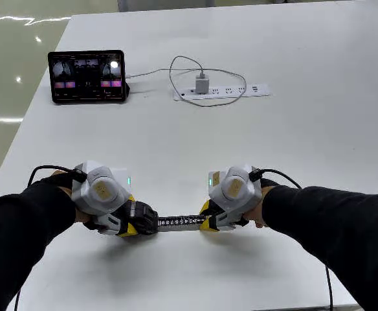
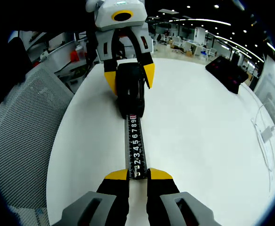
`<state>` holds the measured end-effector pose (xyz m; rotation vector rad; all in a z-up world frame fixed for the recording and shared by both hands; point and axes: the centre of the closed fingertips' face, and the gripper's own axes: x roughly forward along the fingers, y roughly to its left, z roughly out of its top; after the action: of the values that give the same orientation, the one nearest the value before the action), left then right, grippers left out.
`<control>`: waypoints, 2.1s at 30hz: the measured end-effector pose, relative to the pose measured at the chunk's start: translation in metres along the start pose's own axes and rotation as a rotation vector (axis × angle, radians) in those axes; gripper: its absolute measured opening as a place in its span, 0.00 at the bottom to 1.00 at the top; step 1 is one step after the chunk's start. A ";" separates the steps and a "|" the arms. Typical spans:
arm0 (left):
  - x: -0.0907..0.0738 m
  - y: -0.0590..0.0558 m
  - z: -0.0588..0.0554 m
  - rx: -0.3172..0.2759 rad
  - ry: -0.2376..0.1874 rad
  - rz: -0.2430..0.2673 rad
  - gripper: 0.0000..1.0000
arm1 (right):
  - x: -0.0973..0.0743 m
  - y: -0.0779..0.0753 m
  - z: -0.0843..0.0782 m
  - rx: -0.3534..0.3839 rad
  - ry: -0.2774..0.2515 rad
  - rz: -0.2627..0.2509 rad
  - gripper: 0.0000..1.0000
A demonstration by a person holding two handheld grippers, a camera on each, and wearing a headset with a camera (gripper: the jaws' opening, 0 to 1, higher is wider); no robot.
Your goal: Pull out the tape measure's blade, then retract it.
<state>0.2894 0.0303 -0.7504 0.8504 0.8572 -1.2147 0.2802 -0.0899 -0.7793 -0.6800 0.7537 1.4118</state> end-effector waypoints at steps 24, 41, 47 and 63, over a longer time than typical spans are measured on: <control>0.000 -0.001 0.001 0.010 0.003 -0.001 0.31 | -0.009 -0.001 -0.013 0.012 0.010 -0.005 0.09; 0.001 -0.001 0.001 0.011 0.006 -0.002 0.31 | -0.016 -0.001 -0.022 0.022 0.016 -0.011 0.09; 0.001 -0.001 0.001 0.010 0.006 -0.001 0.31 | -0.019 -0.001 -0.025 0.020 0.017 -0.010 0.09; 0.001 -0.001 0.001 0.010 0.007 0.000 0.31 | -0.025 -0.001 -0.034 0.015 0.024 -0.014 0.09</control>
<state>0.2884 0.0291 -0.7507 0.8633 0.8571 -1.2177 0.2788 -0.1321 -0.7798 -0.6902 0.7760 1.3862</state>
